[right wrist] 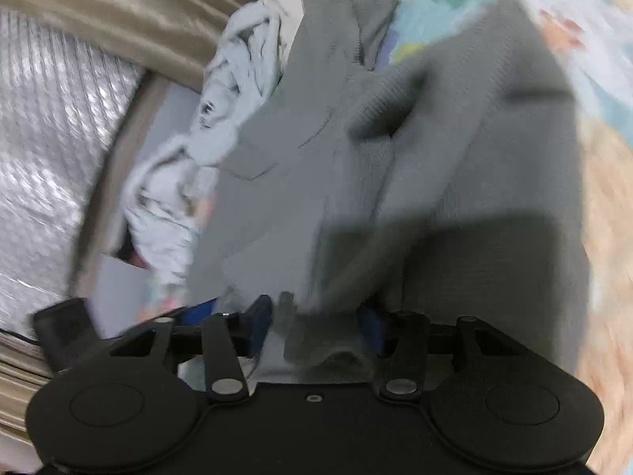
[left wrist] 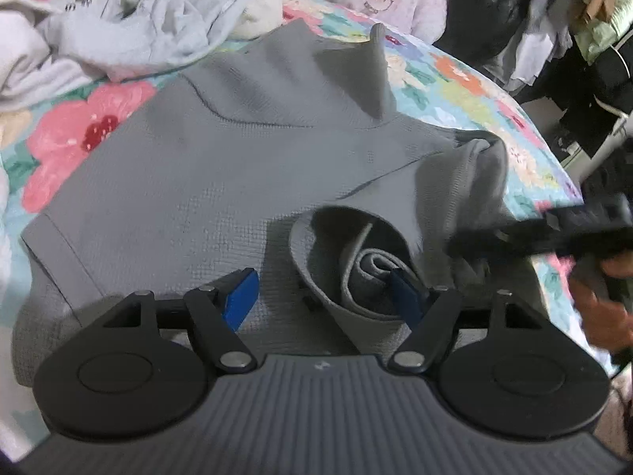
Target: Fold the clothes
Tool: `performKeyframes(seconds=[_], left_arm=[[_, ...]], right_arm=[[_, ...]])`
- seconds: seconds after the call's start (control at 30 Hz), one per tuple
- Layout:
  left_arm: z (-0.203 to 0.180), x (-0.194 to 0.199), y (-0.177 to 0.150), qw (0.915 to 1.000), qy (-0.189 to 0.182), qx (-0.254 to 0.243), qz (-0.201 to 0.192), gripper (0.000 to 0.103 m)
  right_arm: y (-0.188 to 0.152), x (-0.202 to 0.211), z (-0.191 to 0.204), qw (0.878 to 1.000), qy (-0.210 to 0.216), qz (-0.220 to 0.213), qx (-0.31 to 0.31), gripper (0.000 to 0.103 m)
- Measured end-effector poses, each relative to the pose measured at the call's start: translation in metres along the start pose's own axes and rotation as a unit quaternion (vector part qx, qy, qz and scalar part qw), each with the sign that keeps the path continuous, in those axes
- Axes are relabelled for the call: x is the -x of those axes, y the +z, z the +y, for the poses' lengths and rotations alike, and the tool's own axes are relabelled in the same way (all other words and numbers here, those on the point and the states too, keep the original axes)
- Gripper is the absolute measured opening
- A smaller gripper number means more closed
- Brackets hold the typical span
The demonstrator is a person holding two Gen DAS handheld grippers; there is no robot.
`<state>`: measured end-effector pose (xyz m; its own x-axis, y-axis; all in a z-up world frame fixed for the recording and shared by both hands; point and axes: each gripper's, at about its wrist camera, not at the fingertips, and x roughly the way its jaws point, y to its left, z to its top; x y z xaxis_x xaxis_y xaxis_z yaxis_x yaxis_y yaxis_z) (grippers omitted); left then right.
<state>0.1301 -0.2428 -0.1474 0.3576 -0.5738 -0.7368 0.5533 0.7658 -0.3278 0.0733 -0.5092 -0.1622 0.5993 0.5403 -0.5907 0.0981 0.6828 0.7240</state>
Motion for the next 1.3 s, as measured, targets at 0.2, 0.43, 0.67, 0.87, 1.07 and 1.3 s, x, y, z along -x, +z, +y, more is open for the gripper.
performKeyframes(seconds=[0.2, 0.43, 0.67, 0.87, 1.07, 1.3], left_arm=[[-0.008, 0.009, 0.006, 0.9994, 0.022, -0.025, -0.011, 0.072], [-0.009, 0.0, 0.006, 0.9996, 0.015, -0.021, 0.008, 0.076], [-0.019, -0.019, 0.012, 0.9992, 0.019, -0.036, 0.004, 0.08], [-0.028, -0.027, 0.013, 0.994, 0.081, -0.075, 0.002, 0.032], [-0.007, -0.015, 0.019, 0.9994, 0.033, 0.007, -0.002, 0.013], [0.027, -0.009, 0.014, 0.9943, -0.005, 0.107, 0.005, 0.019]], right_arm=[[0.043, -0.008, 0.028, 0.994, 0.05, -0.091, 0.044, 0.021], [0.047, 0.011, 0.029, 0.983, 0.053, -0.172, 0.038, 0.046], [0.048, 0.051, 0.021, 0.98, -0.005, -0.195, 0.043, 0.055], [0.011, 0.043, 0.012, 0.992, -0.087, -0.052, 0.071, 0.059], [0.008, -0.022, 0.038, 0.975, -0.1, 0.022, 0.196, 0.061], [0.043, -0.05, 0.052, 0.982, -0.033, -0.075, 0.169, 0.06]])
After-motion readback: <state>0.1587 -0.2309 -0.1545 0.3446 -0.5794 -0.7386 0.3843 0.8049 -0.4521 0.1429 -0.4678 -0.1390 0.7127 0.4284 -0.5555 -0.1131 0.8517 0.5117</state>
